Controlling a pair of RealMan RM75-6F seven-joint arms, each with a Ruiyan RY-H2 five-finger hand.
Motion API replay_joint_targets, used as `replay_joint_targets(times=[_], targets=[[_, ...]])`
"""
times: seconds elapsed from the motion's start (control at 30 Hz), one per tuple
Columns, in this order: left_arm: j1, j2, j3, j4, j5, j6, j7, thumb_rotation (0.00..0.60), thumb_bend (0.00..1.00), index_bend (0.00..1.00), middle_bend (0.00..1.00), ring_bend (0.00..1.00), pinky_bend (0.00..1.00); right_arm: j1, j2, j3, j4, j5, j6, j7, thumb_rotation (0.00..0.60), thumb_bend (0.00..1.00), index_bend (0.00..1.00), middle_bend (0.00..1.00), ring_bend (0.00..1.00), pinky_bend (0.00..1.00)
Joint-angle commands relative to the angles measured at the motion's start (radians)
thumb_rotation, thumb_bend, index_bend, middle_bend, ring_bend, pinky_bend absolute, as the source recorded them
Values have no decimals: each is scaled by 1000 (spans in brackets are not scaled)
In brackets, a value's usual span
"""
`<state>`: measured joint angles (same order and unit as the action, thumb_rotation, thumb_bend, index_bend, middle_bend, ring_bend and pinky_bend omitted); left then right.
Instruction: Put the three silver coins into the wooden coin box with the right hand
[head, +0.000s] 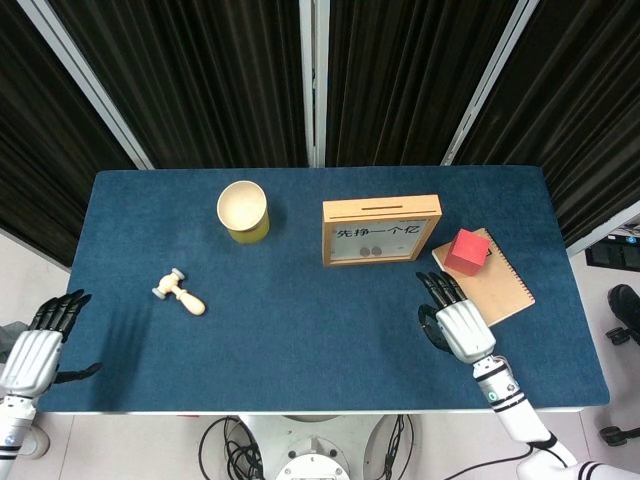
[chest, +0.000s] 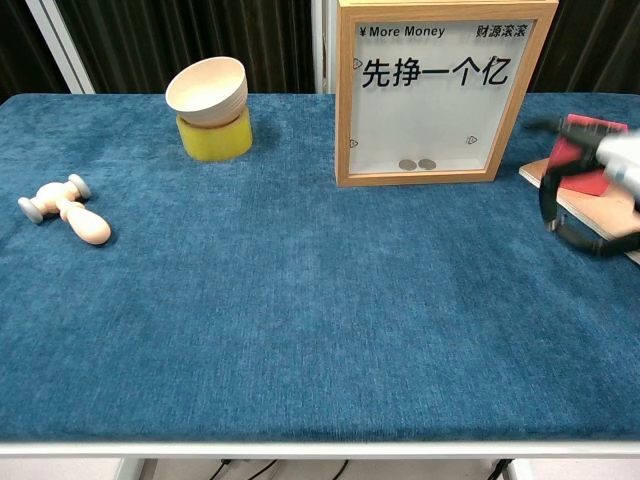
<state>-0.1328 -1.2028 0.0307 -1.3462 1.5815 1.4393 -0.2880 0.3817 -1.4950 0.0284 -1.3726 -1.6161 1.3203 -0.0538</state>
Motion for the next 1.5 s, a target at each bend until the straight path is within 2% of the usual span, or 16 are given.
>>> replay_joint_targets(times=[0.03, 0.13, 0.27, 0.37, 0.57, 0.7, 0.83, 1.03, 1.27, 1.5], targets=[[0, 0, 1, -4, 3, 3, 4, 600, 0, 18, 0, 0, 0, 27, 161, 99, -261, -23, 77, -15, 600, 430, 686, 52, 0, 0], [-1, -1, 3, -6, 8, 3, 10, 600, 0, 18, 0, 0, 0, 58, 236, 183, -386, 0, 80, -84, 600, 432, 701, 56, 0, 0], [-4, -4, 4, -12, 13, -1, 23, 600, 0, 18, 0, 0, 0, 131, 294, 304, -501, 118, 8, -170, 600, 431, 715, 68, 0, 0], [-6, -1, 3, -23, 10, -4, 37, 600, 0, 18, 0, 0, 0, 202, 303, 381, -514, 267, -78, -255, 600, 430, 718, 80, 0, 0], [-6, 2, 2, -31, 8, -3, 41, 600, 0, 18, 0, 0, 0, 355, 259, 473, -480, 592, -213, -389, 600, 431, 726, 77, 0, 0], [-7, 1, 1, -26, 8, -2, 33, 600, 0, 18, 0, 0, 0, 448, 211, 485, -411, 731, -227, -499, 600, 432, 732, 77, 0, 0], [-10, 3, 0, -26, 8, -6, 30, 600, 0, 18, 0, 0, 0, 522, 181, 474, -354, 854, -220, -619, 600, 431, 736, 74, 0, 0], [-13, 8, -1, -30, 7, -8, 29, 600, 0, 18, 0, 0, 0, 592, 170, 453, -341, 1017, -200, -733, 600, 432, 741, 74, 0, 0], [-12, 5, 0, -30, 9, -6, 33, 600, 0, 17, 0, 0, 0, 630, 162, 420, -347, 1100, -166, -788, 600, 434, 742, 75, 0, 0], [-8, 4, 2, -26, 7, -2, 27, 600, 0, 18, 0, 0, 0, 647, 140, 387, -327, 1104, -140, -787, 600, 436, 742, 74, 0, 0]])
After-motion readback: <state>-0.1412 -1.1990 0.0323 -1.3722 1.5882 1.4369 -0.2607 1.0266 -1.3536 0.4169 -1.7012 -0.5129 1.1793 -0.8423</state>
